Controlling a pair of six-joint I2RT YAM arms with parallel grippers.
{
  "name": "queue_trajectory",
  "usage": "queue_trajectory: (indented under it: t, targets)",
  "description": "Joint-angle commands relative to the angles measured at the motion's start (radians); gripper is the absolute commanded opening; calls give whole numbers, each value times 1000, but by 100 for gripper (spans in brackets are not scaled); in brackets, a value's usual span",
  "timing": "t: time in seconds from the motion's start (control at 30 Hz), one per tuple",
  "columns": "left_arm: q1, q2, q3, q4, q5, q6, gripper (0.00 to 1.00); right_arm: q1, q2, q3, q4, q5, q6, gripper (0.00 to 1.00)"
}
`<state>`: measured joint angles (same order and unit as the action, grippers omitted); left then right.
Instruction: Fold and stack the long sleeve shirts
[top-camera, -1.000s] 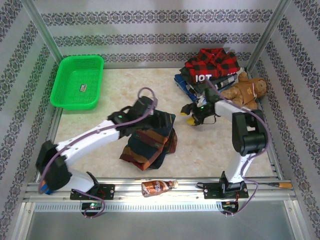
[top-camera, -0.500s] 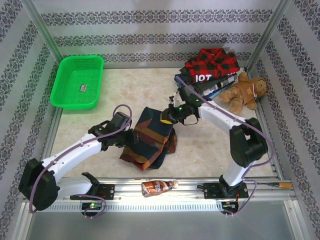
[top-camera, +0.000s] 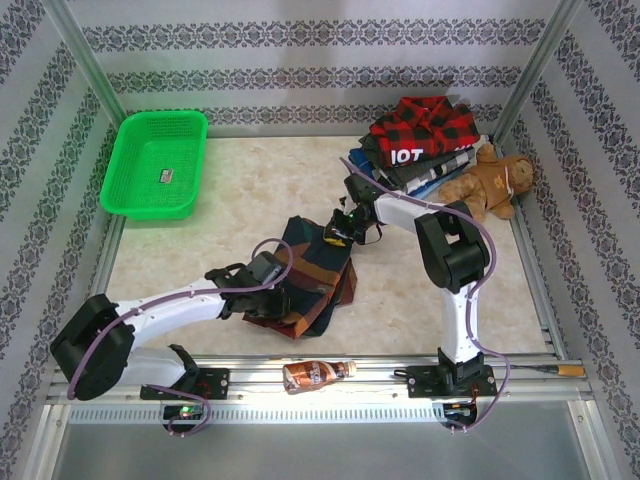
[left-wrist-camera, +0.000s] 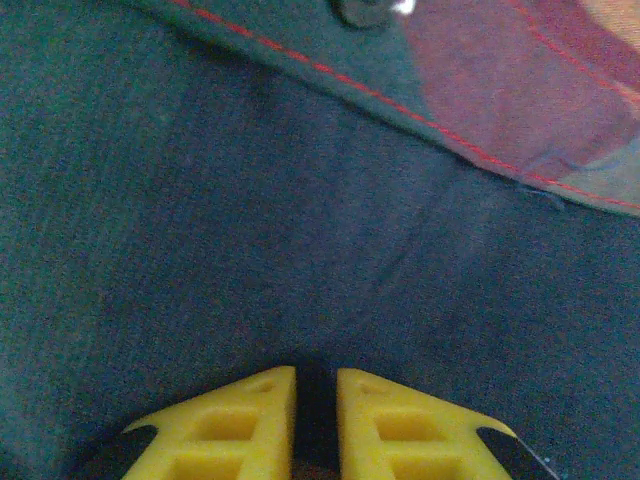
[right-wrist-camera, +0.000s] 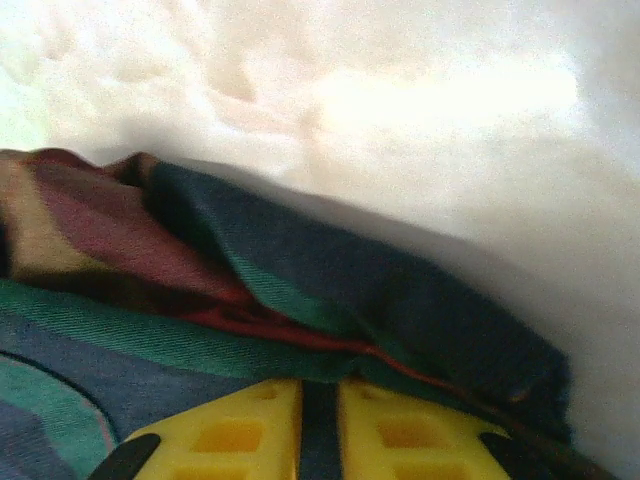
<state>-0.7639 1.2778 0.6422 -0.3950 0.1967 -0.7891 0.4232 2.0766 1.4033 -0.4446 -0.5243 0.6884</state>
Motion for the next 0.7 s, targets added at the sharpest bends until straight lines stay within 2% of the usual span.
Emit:
queue_trajectory:
  t: [0.0, 0.1, 0.17, 0.2, 0.23, 0.33, 0.4, 0.5, 0.67]
  targets:
    - [-6, -78, 5, 46, 39, 35, 26, 17, -107, 19, -27, 51, -50, 29]
    - [-4, -101, 27, 2, 21, 41, 28, 29, -218, -24, -60, 37, -64, 33]
    - [20, -145, 56, -62, -2, 38, 31, 57, -351, -105, -74, -42, -32, 36]
    - [114, -213, 80, -140, -9, 2, 31, 114, -428, -179, -63, -134, 20, 36]
    - [188, -231, 105, -218, -41, -23, 30, 145, -453, -201, -57, -161, 35, 35]
    - [297, -220, 119, -289, -61, -35, 21, 239, -474, -242, -41, -220, 85, 28]
    - [333, -205, 115, -278, -52, -34, 19, 294, -460, -262, -8, -235, 123, 23]
    - [342, -172, 106, -177, 23, -24, 19, 356, -409, -248, -32, -228, 97, 18]
    - [341, -148, 48, -3, 165, -40, 18, 417, -320, -259, -8, -267, 87, 17]
